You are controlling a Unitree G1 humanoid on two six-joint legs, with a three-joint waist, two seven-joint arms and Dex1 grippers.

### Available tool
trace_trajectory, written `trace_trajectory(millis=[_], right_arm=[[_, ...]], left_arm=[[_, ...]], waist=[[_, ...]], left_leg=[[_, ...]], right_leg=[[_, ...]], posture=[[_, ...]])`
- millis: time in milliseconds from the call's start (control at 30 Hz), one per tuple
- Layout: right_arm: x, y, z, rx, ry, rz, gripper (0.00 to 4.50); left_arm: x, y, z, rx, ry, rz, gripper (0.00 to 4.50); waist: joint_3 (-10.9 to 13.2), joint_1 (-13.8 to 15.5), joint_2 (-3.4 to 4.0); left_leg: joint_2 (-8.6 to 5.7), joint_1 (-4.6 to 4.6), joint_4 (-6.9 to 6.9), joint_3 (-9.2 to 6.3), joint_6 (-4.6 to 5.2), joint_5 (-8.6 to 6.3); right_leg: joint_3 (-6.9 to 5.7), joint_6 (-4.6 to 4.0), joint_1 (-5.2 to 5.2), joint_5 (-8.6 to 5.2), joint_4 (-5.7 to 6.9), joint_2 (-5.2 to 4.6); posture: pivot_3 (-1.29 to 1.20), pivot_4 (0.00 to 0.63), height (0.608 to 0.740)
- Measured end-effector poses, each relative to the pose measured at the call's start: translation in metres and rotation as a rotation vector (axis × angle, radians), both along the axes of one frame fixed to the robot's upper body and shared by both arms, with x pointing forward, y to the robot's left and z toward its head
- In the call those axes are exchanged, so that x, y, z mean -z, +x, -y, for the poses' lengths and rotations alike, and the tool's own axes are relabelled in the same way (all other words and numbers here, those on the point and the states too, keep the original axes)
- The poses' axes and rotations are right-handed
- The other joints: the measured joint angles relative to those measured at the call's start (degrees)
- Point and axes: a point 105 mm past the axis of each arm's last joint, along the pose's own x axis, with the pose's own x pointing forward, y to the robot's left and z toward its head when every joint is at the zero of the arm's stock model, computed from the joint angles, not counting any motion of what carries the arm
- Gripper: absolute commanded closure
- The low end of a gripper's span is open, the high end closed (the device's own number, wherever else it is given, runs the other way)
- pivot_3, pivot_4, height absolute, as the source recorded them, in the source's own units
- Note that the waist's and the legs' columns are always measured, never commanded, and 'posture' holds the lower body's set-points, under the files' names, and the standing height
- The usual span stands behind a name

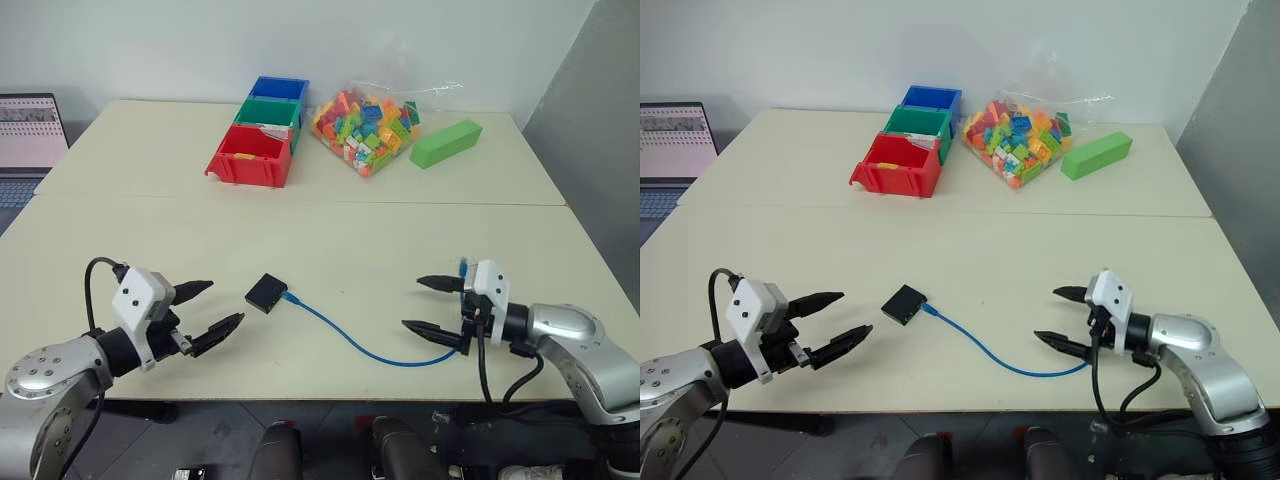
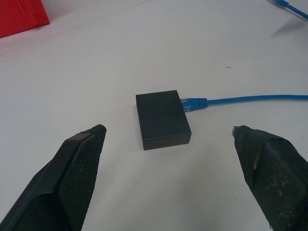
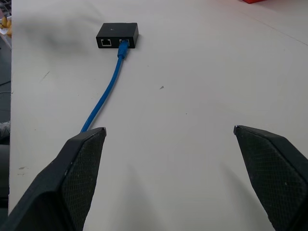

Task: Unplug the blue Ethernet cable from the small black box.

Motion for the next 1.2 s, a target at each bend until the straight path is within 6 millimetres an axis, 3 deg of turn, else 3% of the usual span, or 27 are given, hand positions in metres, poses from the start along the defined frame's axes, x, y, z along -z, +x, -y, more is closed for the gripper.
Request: trace_trajectory(millis=[333,533,767,1033,1133,1200], right_arm=[[0.002,0.002,-0.002,-0.002,-0.013,0.006,0.00],[0.007,0.009,-0.040,-0.065,-0.005,0.051,0.00],[0.026,0.032,-0.109,-0.070,-0.040,0.070,0.00],[0.044,0.038,-0.151,-0.069,-0.092,0.047,0.00],[0.046,0.037,-0.157,-0.073,-0.112,0.049,0.46],[0.047,0.034,-0.161,-0.080,-0.116,0.040,1.02]], left_arm=[[0.001,-0.002,0.000,0.015,0.008,0.000,0.01],[0.003,-0.003,-0.004,0.023,0.064,0.018,0.01],[0.012,-0.019,-0.013,0.170,0.106,-0.105,0.01],[0.003,-0.006,-0.030,0.159,0.116,-0.070,0.01],[0.002,-0.007,-0.029,0.167,0.115,-0.071,0.00],[0.002,-0.007,-0.029,0.168,0.115,-0.069,0.00]], waist=[[0.0,-0.1,0.00],[0.0,-0.4,0.00],[0.0,-1.0,0.01],[0.0,-0.8,-0.01],[0.0,-1.0,-0.03],[0.0,-1.1,-0.03]], left_leg=[[0.00,0.01,0.00,0.00,0.00,0.00],[0.02,0.02,-0.01,0.00,0.00,0.00],[0.03,0.01,-0.04,-0.02,0.00,0.00],[0.03,-0.01,-0.05,-0.01,0.00,0.00],[0.06,0.01,-0.06,-0.02,0.00,0.00],[0.09,0.04,-0.07,-0.03,0.00,0.00]], right_leg=[[0.00,0.00,0.00,0.00,0.00,0.00],[-0.01,-0.03,0.00,-0.01,0.01,0.01],[-0.06,-0.10,-0.06,-0.05,0.05,0.01],[-0.08,-0.28,-0.06,0.05,0.04,0.00],[-0.08,-0.27,-0.06,0.05,0.05,0.00],[-0.06,-0.26,-0.06,0.04,0.08,0.01]], posture=[[0.00,0.150,0.740],[0.00,0.150,0.740],[0.00,0.150,0.740],[0.00,0.150,0.740],[0.00,0.150,0.740],[0.00,0.150,0.740]])
